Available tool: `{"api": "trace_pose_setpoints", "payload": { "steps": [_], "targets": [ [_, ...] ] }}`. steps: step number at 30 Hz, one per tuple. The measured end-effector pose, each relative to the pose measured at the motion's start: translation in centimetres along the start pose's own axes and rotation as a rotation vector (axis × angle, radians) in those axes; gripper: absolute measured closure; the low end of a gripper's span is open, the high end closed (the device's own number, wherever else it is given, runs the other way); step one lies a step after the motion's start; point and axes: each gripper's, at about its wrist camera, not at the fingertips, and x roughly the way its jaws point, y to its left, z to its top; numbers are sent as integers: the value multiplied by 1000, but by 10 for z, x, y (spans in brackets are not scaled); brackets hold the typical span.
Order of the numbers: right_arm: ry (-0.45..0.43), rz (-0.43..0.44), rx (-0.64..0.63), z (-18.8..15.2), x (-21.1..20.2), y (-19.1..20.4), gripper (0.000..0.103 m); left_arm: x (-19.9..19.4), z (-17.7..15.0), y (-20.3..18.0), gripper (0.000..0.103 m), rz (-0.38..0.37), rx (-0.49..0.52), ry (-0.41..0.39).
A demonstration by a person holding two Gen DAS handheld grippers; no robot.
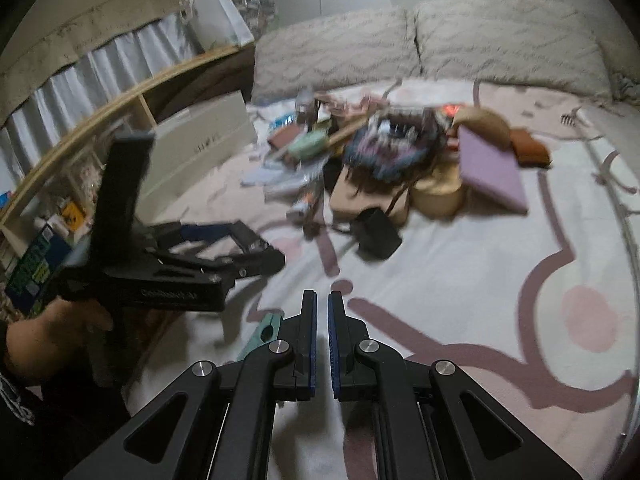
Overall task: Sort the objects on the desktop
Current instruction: 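Lift the black lighter with the left tool and regrip it crosswise, then grasp the green clothespin with white cord using the right tool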
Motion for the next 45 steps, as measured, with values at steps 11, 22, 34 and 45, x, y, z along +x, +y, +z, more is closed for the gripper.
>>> {"api": "trace_pose_setpoints", "payload": {
  "steps": [11,22,34,45],
  "targets": [
    [179,143,-58,-2,-19,50,98,-5,-3,5,21,-4,-22,-22],
    [297,-44,-76,-16,3,56,98,-14,-11,7,21,-17,27,-24],
    [301,-40,46,-18,-22,39,98,-39,-37,21,21,17,130,-32],
    [227,-207,41,7,-45,36,96,-54,-55,46,21,22,112,-62]
  ]
}}
